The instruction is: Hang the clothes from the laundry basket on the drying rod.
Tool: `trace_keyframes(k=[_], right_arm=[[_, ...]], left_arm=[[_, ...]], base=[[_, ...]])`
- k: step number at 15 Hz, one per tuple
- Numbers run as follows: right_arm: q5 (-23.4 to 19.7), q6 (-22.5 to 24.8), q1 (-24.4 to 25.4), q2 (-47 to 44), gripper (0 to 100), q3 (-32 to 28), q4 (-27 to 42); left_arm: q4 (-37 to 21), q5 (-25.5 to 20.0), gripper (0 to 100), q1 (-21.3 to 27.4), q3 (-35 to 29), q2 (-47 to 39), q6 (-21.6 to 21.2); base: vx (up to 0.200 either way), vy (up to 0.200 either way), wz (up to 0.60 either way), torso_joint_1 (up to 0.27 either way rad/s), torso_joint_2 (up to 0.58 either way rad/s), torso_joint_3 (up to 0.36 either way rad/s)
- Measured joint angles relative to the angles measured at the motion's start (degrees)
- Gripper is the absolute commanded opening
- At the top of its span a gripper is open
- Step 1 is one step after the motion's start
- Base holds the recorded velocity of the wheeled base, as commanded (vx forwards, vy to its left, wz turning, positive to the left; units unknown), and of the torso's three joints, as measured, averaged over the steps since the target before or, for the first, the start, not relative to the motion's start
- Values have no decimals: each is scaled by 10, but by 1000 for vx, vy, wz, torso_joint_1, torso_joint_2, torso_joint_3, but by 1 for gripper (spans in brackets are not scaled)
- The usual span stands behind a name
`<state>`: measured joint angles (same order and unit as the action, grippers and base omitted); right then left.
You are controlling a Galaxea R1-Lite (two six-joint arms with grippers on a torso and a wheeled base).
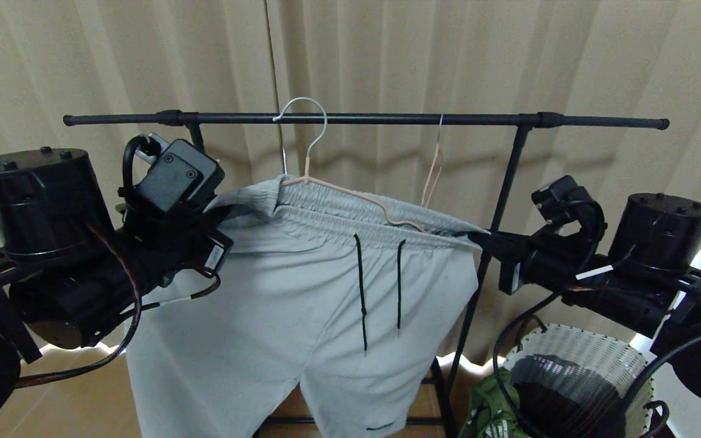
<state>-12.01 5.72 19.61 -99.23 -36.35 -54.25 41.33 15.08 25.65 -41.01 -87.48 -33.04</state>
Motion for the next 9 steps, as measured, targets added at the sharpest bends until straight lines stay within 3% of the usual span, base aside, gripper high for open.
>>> trace_keyframes(k=[1, 2, 5, 9], right_arm=[[0, 0, 19, 17, 0, 0, 30], [0, 0, 39, 33, 100, -2, 51], [2, 2, 92, 73, 100, -7, 85], [2, 3, 103, 88, 100, -25, 85]], left_arm=[[0, 0, 0, 0, 0, -1, 3], [0, 1, 0, 1, -1, -2, 12], [0, 1, 0, 15, -7, -7, 44], [1, 0, 0, 45, -13, -11, 98]], base=[[0, 0, 0, 0, 0, 0], [0, 0, 0, 0, 0, 0], [0, 0, 0, 0, 0, 0], [0, 0, 0, 0, 0, 0]])
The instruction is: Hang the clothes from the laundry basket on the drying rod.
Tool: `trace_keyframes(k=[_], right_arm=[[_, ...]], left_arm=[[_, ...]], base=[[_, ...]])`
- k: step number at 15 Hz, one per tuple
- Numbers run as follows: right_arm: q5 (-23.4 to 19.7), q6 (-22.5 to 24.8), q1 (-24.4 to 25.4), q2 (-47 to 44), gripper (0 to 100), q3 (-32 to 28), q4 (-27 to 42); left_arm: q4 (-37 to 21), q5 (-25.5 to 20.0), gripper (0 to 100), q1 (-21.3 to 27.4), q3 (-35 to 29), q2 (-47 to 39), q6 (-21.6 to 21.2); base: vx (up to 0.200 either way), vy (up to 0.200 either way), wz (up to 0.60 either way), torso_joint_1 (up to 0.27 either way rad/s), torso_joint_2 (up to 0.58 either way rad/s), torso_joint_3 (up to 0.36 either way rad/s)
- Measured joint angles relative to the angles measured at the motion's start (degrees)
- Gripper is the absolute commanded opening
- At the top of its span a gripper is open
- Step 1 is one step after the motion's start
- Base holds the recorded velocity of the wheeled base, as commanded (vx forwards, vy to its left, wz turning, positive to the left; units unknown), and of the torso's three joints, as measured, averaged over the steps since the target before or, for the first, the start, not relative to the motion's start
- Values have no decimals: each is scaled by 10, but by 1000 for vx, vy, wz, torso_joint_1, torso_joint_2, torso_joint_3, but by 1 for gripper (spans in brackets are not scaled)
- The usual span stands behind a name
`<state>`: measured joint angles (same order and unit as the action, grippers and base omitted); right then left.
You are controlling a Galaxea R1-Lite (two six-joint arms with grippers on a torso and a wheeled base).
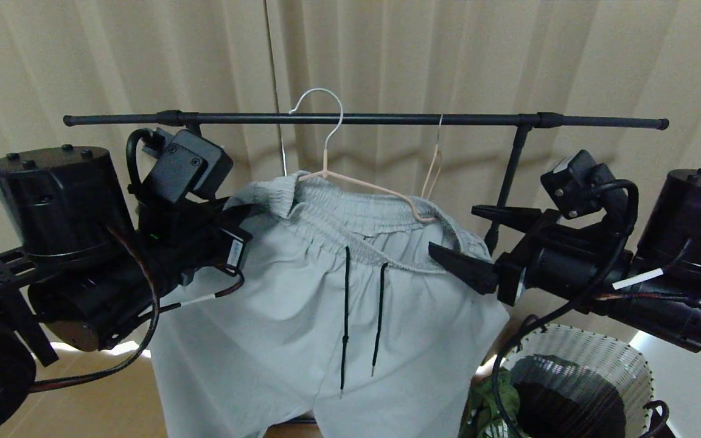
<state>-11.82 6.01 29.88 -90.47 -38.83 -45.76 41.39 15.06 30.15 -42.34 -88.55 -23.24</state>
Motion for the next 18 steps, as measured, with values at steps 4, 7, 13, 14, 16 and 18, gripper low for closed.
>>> trace_keyframes(k=[4, 7, 13, 14, 16, 18], right_arm=[[-1, 37, 0, -9, 100, -34, -2], [1, 56, 0, -41, 100, -83, -7], [6, 146, -1, -120, 100, -160, -8], [6, 162, -1, -126, 100, -163, -7], [6, 176, -1, -134, 100, -165, -8], [6, 177, -1, -140, 0, -165, -7]], left_arm=[[3, 0, 0, 7, 0, -1, 17], [24, 0, 0, 21, 9, -2, 20], [28, -1, 0, 43, 22, -2, 14], [29, -2, 0, 47, 24, -2, 14], [39, -2, 0, 51, 25, -2, 13], [48, -3, 0, 55, 28, -1, 13]], base=[[0, 0, 0, 0, 0, 0], [0, 0, 0, 0, 0, 0], [0, 0, 0, 0, 0, 0], [0, 0, 0, 0, 0, 0], [0, 0, 0, 0, 0, 0], [0, 0, 0, 0, 0, 0]])
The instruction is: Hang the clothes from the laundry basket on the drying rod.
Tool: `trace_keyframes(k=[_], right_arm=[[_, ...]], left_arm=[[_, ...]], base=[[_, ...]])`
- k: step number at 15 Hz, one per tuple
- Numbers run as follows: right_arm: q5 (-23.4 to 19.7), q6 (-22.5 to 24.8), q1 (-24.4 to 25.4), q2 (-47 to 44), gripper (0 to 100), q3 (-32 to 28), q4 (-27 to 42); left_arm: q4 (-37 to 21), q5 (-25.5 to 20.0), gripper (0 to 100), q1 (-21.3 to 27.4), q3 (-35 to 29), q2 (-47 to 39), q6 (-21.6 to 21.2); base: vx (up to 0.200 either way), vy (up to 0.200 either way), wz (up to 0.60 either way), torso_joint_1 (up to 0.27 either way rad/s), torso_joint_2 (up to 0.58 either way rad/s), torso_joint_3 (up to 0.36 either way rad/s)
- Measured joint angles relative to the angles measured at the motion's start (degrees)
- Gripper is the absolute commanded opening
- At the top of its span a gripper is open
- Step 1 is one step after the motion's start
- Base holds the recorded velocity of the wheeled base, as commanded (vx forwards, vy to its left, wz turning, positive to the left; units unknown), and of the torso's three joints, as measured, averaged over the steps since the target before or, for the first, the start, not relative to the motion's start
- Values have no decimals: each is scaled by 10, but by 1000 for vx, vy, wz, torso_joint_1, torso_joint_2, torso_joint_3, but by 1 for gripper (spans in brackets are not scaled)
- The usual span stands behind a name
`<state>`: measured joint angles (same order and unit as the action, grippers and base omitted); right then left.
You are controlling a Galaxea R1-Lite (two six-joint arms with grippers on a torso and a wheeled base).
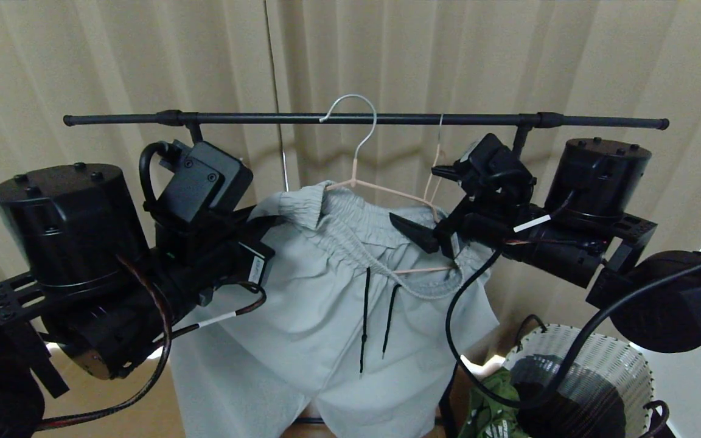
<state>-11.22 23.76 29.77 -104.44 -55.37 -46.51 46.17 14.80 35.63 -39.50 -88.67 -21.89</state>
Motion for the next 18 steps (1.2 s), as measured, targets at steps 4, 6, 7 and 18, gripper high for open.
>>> trace_keyframes(k=[4, 6, 7, 18], right_arm=[[0, 0, 0, -3, 0, 2, 0], [-1, 0, 0, -3, 0, 3, -1], [-1, 0, 0, -3, 0, 4, 0], [41, -7, -2, 9, 0, 16, 0]], left_arm=[[7, -1, 0, 4, 2, 1, 0], [7, -3, 0, 4, 5, 1, 1], [7, -3, 0, 4, 6, 1, 2], [9, -3, 100, 5, 27, 13, 7]], base=[[0, 0, 0, 0, 0, 0], [0, 0, 0, 0, 0, 0], [0, 0, 0, 0, 0, 0], [0, 0, 0, 0, 0, 0]])
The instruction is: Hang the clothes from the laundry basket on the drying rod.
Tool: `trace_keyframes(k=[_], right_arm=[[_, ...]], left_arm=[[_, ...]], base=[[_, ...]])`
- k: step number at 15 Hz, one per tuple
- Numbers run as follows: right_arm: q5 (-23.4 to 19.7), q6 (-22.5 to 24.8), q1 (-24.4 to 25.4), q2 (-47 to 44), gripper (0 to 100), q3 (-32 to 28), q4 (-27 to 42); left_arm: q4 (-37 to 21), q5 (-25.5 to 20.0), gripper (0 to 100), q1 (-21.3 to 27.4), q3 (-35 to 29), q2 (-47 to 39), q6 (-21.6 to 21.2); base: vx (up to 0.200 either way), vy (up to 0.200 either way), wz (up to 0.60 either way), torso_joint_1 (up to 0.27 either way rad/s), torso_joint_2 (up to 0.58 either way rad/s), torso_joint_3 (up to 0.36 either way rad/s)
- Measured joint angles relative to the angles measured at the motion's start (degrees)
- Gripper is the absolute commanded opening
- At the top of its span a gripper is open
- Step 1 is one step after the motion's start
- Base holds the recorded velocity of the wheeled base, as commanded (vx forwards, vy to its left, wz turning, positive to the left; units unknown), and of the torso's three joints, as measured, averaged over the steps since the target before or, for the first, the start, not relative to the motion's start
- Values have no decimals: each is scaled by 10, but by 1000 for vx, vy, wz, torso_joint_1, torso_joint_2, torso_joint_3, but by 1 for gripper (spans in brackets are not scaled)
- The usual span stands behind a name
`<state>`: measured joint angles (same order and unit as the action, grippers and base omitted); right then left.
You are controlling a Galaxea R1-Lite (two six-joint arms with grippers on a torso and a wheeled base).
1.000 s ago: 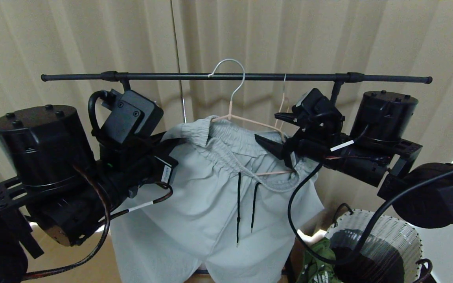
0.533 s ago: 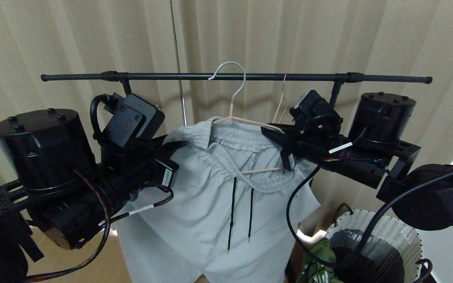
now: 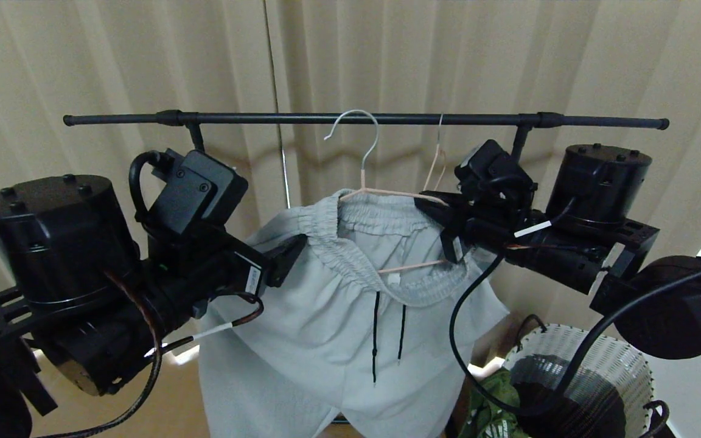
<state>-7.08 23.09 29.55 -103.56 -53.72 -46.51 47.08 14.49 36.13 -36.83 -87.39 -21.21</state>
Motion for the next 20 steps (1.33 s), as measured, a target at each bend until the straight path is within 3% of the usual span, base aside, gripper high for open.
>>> trace_keyframes(k=[7, 9, 12, 17, 18, 20], right_arm=[[34, -45, -22, 41, 0, 10, 0], [33, -49, -22, 59, 0, 21, 0], [30, -51, -22, 93, 0, 43, 0], [7, -51, -20, 136, 0, 87, 1], [4, -51, -19, 142, 0, 91, 0], [3, -51, -17, 147, 0, 94, 0]], left_arm=[[10, -6, 100, -10, 98, 84, 5], [10, -8, 100, -38, 132, 95, 9], [9, -45, 100, -80, 184, 102, 10], [10, -53, 100, -97, 191, 100, 8], [10, -54, 0, -98, 191, 99, 8], [10, -54, 0, -98, 192, 96, 8]], base=[[0, 0, 0, 0, 0, 0], [0, 0, 0, 0, 0, 0], [0, 0, 0, 0, 0, 0], [0, 0, 0, 0, 0, 0], [0, 0, 0, 0, 0, 0], [0, 0, 0, 0, 0, 0]])
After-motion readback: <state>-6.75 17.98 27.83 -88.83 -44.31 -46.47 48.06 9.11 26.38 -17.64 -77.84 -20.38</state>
